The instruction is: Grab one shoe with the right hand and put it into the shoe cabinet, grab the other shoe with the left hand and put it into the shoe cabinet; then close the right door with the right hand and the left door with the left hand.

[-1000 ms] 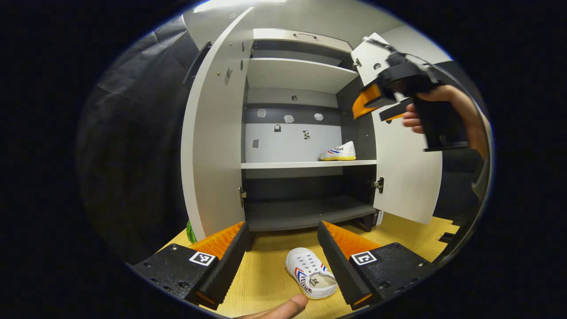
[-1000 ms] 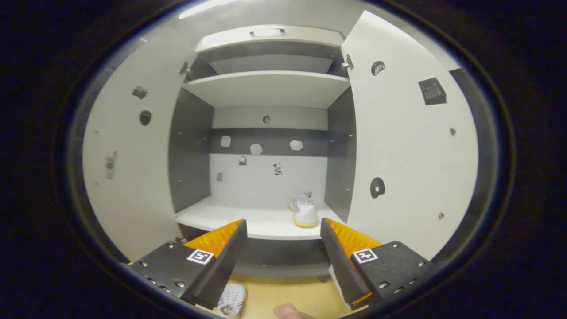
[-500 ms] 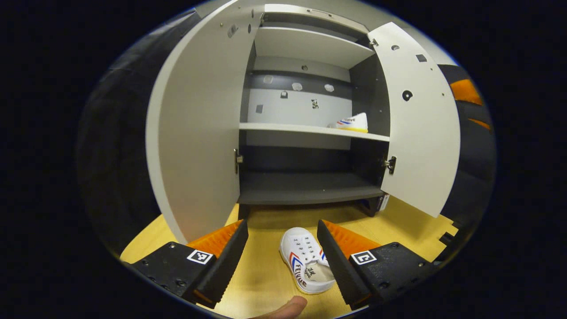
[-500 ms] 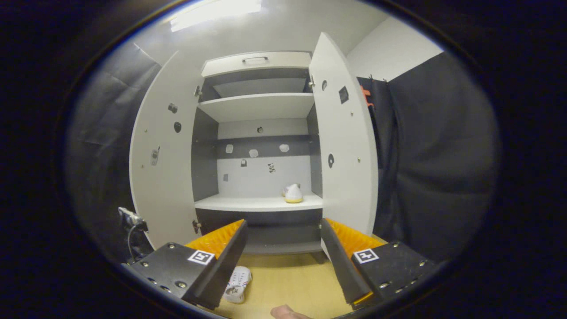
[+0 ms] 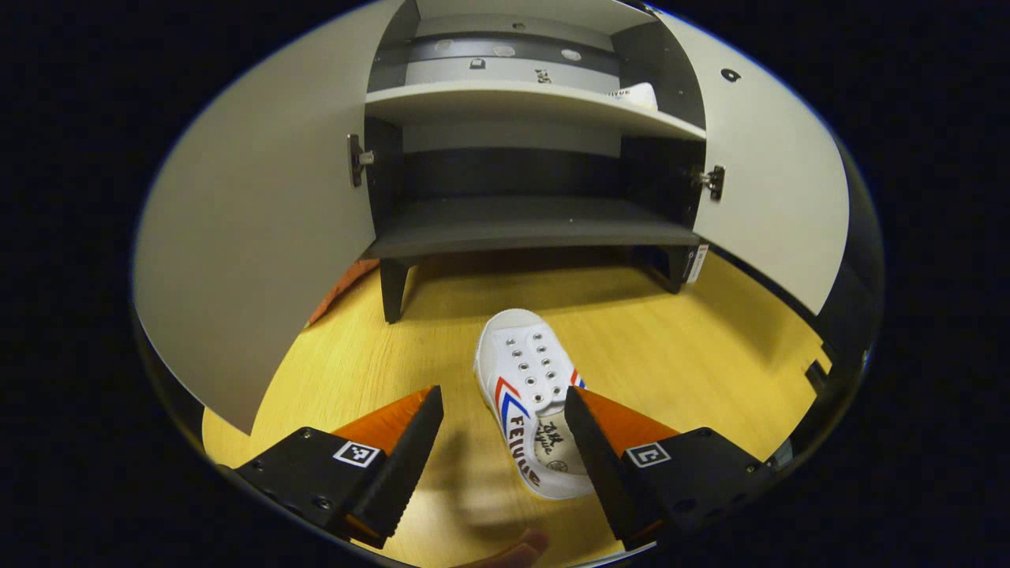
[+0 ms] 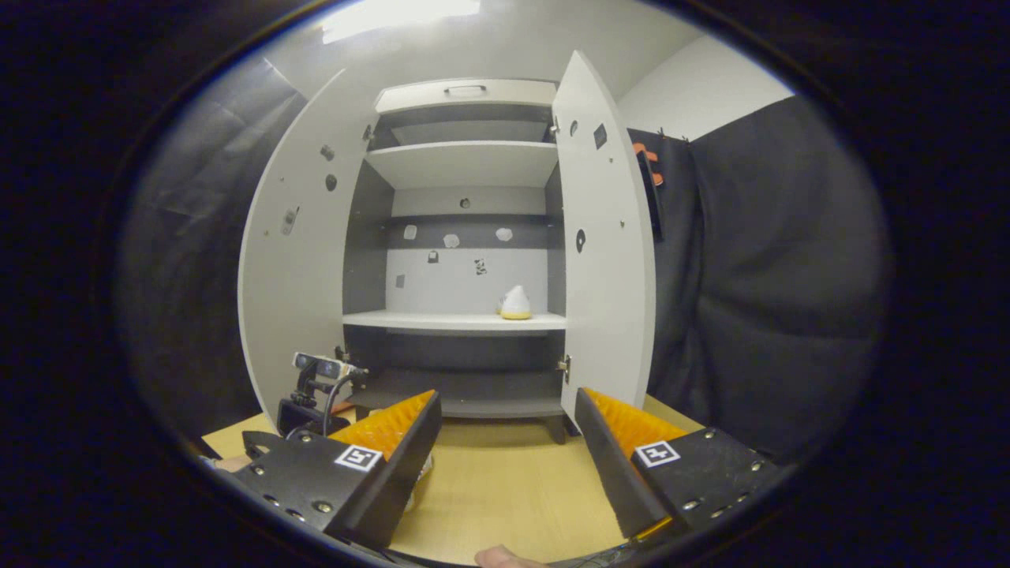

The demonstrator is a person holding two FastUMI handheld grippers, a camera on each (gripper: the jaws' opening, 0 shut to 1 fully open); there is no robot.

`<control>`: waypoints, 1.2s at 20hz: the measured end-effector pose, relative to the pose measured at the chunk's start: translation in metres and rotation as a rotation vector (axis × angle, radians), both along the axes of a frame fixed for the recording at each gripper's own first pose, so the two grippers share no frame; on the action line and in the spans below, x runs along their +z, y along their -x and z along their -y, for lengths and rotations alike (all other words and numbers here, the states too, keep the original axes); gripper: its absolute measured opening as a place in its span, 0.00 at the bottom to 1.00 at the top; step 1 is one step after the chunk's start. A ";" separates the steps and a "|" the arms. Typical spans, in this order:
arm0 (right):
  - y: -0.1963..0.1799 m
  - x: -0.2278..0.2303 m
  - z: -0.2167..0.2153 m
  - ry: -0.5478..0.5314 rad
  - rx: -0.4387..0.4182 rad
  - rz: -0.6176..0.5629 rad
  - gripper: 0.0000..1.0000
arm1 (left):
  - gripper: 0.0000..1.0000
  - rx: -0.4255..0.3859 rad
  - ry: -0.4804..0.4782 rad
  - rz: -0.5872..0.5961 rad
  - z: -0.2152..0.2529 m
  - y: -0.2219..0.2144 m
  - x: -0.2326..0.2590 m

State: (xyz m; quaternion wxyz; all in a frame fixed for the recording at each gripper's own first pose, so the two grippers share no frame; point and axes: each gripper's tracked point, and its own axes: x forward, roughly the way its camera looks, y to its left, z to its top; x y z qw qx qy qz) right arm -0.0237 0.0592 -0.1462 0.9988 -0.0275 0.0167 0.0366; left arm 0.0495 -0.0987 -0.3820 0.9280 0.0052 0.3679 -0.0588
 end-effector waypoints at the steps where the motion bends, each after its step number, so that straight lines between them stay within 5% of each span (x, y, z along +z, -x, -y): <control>1: 0.002 -0.002 -0.001 0.003 0.010 0.001 0.98 | 0.95 0.007 -0.008 -0.007 -0.003 -0.002 -0.004; 9: 0.007 -0.015 -0.003 -0.032 0.061 -0.022 1.00 | 0.94 0.004 -0.075 -0.107 -0.011 -0.007 -0.031; 14: 0.009 -0.021 0.001 -0.070 0.062 -0.033 1.00 | 0.84 -0.051 -0.022 -0.090 0.004 -0.011 -0.036; 17: 0.008 -0.024 -0.001 -0.078 0.074 -0.043 0.98 | 0.48 -0.064 0.031 -0.105 0.014 -0.011 -0.040; 20: 0.010 -0.023 0.003 -0.052 0.063 -0.036 1.00 | 0.32 -0.058 0.019 -0.103 0.011 -0.009 -0.039; 22: 0.008 -0.021 0.007 -0.059 0.048 -0.028 0.98 | 0.40 -0.014 0.016 -0.085 0.003 -0.009 -0.038; 23: 0.007 -0.020 0.008 -0.066 0.045 -0.027 1.00 | 0.55 -0.012 0.038 -0.080 0.007 -0.011 -0.042; 24: 0.006 -0.021 0.008 -0.072 0.045 -0.028 0.98 | 0.55 -0.007 0.073 -0.078 0.009 -0.012 -0.044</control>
